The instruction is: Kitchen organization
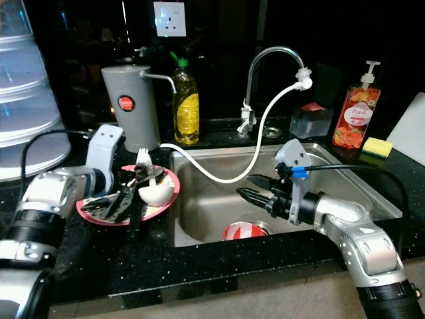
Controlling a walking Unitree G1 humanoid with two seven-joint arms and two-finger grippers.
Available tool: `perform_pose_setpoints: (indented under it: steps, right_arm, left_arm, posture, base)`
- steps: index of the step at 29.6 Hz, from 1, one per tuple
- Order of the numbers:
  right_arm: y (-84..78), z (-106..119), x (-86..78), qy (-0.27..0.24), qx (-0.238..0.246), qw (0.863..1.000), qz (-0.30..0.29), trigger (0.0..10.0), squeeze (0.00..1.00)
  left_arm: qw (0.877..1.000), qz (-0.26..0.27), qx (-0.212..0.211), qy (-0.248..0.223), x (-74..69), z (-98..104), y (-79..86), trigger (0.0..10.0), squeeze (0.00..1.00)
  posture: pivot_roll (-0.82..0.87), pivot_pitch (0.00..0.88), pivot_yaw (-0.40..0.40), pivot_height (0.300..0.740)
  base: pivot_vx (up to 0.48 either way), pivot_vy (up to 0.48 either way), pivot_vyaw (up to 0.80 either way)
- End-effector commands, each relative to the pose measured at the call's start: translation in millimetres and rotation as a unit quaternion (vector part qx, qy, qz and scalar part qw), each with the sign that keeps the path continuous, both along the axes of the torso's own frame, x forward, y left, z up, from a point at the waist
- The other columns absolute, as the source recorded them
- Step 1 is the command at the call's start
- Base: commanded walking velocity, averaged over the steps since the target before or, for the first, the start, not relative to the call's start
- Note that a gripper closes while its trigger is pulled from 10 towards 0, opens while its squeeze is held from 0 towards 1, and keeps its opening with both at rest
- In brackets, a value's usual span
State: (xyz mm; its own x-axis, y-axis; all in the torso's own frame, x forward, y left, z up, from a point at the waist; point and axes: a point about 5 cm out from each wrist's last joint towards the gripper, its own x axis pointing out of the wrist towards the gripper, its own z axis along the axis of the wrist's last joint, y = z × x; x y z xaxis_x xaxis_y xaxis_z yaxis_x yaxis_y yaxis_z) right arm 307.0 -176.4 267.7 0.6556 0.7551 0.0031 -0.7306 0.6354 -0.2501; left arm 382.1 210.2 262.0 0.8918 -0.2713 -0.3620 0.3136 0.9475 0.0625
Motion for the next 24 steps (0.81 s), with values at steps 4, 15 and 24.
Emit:
perform_pose_setpoints:
  steps: [4,15,24]
  right_arm:
    - [0.7,3.1,1.3,-0.007,0.001,1.0,0.001,10.0,0.0]
    - [0.5,4.0,1.5,-0.009,0.002,1.0,0.001,10.0,0.0]
    - [-0.2,5.2,1.8,-0.011,0.002,1.0,0.0,10.0,0.0]
  left_arm:
    - [1.0,-0.002,-0.004,-0.025,0.3,16.3,1.1,10.0,0.0]
    - [0.998,0.005,-0.008,-0.06,3.1,39.6,10.4,10.0,0.0]
    - [0.995,-0.015,-0.024,-0.091,9.0,63.8,0.7,10.0,0.0]
  posture:
    - [-0.06,0.036,-0.042,0.74]
    - [-0.06,0.032,-0.039,0.74]
    - [-0.06,0.031,-0.038,0.74]
  base:
    - [0.0,0.0,0.0]
    - [0.0,0.0,0.0]
    - [0.0,0.0,0.0]
